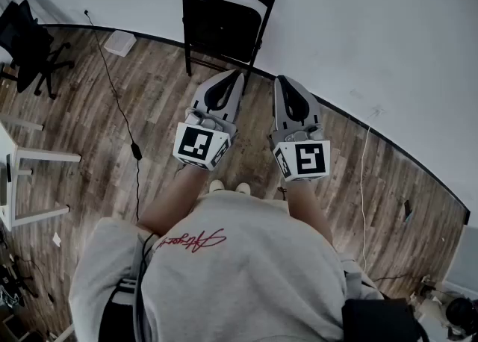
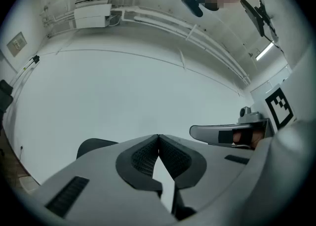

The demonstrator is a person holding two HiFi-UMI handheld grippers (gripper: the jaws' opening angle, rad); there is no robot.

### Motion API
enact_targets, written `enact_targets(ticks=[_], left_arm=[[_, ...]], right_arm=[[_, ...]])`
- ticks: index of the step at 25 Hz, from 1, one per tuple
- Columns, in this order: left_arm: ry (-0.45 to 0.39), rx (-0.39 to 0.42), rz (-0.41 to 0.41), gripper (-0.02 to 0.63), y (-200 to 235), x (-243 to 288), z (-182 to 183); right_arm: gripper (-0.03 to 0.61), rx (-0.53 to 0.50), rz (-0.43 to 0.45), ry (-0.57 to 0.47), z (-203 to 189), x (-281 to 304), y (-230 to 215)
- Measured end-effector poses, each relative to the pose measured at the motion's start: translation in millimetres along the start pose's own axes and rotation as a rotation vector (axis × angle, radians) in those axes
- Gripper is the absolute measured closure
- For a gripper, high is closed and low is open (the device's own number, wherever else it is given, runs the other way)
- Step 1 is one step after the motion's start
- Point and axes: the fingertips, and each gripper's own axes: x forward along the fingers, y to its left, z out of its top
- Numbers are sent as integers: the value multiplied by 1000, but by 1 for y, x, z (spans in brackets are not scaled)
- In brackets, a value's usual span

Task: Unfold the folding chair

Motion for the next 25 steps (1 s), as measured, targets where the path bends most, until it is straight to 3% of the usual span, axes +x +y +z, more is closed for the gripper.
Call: enact_targets(ticks=[19,25], left_arm=[[21,-26,-4,597,-4,1,-10],[41,-44,-14,597,-10,5,-24]], right_arm=[[561,33,-35,12,-16,-8,-17],[561,4,-6,30,-26,-10,-26]])
